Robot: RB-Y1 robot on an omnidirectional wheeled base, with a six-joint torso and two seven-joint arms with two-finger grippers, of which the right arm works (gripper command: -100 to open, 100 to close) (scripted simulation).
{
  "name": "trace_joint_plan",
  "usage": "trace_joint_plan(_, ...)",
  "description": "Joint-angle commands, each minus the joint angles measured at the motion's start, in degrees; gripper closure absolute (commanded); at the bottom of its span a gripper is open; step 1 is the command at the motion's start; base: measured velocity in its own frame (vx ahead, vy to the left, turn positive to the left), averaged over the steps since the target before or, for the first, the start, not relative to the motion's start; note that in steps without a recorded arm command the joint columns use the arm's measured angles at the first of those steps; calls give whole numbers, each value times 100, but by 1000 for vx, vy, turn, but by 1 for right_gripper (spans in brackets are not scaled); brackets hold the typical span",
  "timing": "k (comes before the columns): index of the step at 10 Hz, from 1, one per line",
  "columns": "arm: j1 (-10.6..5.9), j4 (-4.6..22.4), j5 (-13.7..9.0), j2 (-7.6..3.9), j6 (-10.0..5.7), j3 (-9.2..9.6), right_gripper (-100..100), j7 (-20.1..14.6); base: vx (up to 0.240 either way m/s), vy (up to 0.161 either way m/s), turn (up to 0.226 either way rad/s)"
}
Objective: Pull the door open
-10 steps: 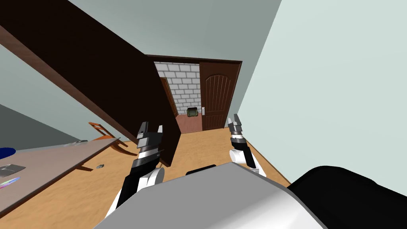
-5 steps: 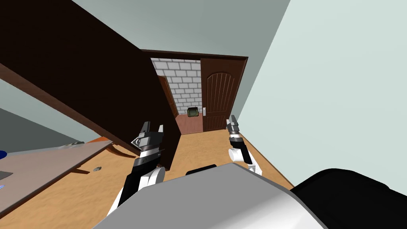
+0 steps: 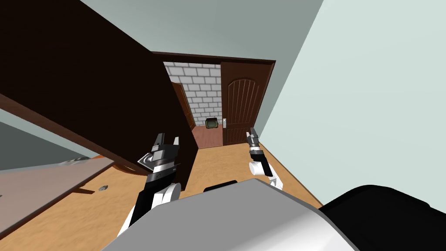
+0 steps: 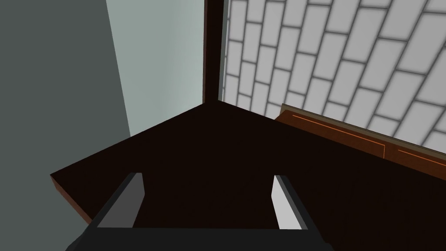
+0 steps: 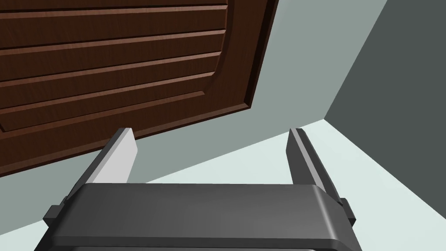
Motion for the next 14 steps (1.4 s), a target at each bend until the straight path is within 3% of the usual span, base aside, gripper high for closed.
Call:
trace_joint_plan(1,-80,179,5,-31,5,-11,-100,-21,102,-12,11)
trace_joint_plan(14,-916,1665,87,-144,251,-77,-100,-118,99,-1,14)
